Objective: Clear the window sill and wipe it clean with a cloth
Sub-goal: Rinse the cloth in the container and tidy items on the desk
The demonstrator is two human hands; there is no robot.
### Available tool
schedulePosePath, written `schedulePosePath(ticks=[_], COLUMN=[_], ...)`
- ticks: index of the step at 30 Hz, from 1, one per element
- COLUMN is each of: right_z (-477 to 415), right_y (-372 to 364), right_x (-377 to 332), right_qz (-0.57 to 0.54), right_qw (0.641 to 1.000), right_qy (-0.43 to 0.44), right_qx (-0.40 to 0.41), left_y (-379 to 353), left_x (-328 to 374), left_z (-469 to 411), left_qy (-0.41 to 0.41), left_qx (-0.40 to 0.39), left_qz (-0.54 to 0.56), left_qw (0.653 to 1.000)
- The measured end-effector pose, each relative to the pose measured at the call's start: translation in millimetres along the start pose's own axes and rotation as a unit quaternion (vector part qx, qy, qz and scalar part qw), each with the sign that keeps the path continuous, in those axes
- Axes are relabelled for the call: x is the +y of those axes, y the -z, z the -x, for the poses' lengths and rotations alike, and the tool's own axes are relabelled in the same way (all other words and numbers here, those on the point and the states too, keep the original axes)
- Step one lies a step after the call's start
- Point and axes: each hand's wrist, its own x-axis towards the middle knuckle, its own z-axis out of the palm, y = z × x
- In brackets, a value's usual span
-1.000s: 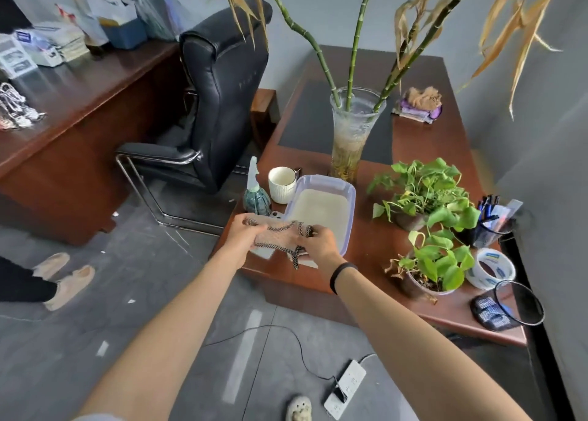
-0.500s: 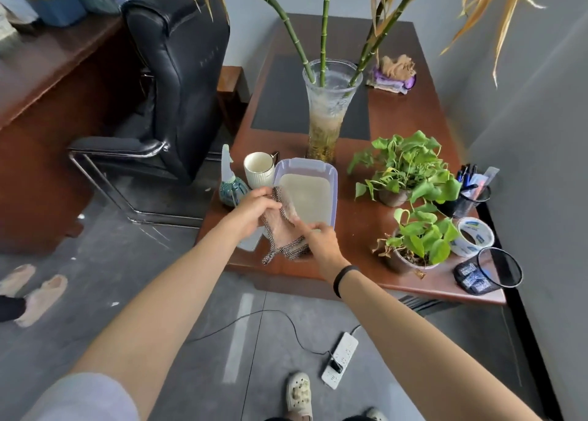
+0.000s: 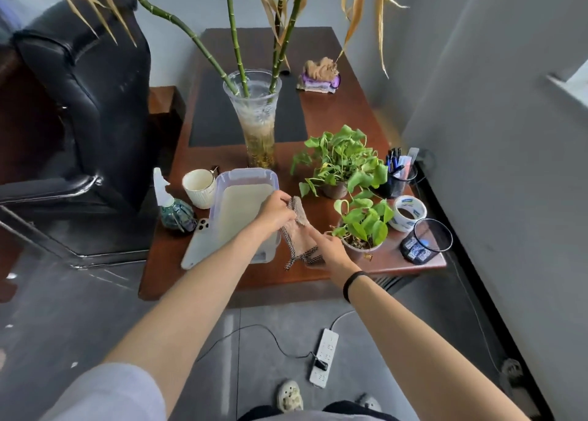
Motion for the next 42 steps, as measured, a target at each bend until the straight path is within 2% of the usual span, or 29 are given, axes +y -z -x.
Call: schedulePosePath(ticks=[4, 9, 15, 20, 28, 33, 36, 39, 42], right_z=[-7.3, -23.6, -32.7, -30.4, -17.6, -14.1, -12.6, -16.2, -20.3], right_y=[-15.9, -24.7, -37.8, -38.9, -62.7, -76.9, -87.1, -90.3, -89.6], right_x=[1.1, 3.8, 12.5, 15.1, 13.8, 14.1, 17.6, 31.5, 44.4], right_qz=[-0.008, 0.011, 0.008, 0.005, 0.019, 0.135, 0.200, 0.276, 0.274], right_qw=[0.999, 0.997, 0.996, 0.998, 0.999, 0.979, 0.961, 0.939, 0.942], right_qy=[0.022, 0.037, 0.011, -0.010, 0.038, 0.133, 0.167, 0.173, 0.153], right_qx=[0.032, 0.071, 0.092, 0.063, -0.022, 0.072, 0.092, 0.109, 0.118], left_y=[19.7, 36.0, 38.4, 39.7, 46.7, 47.9, 42.0, 38.9, 37.5], left_x=[-10.0, -27.0, -45.9, -57.7, -88.5, -102.9, -113.3, -120.6, -121.9], left_z=[6.9, 20.4, 34.0, 44.7, 68.1, 75.4, 77.5, 84.4, 91.3], left_qy=[0.044, 0.055, 0.061, 0.031, -0.009, -0.029, -0.025, -0.066, -0.128], left_qx=[0.049, 0.032, 0.038, 0.083, 0.239, 0.262, 0.286, 0.306, 0.293], left_qz=[0.036, 0.006, -0.022, -0.031, -0.070, -0.050, -0.076, -0.164, -0.263], left_qw=[0.997, 0.998, 0.997, 0.996, 0.968, 0.963, 0.955, 0.935, 0.910])
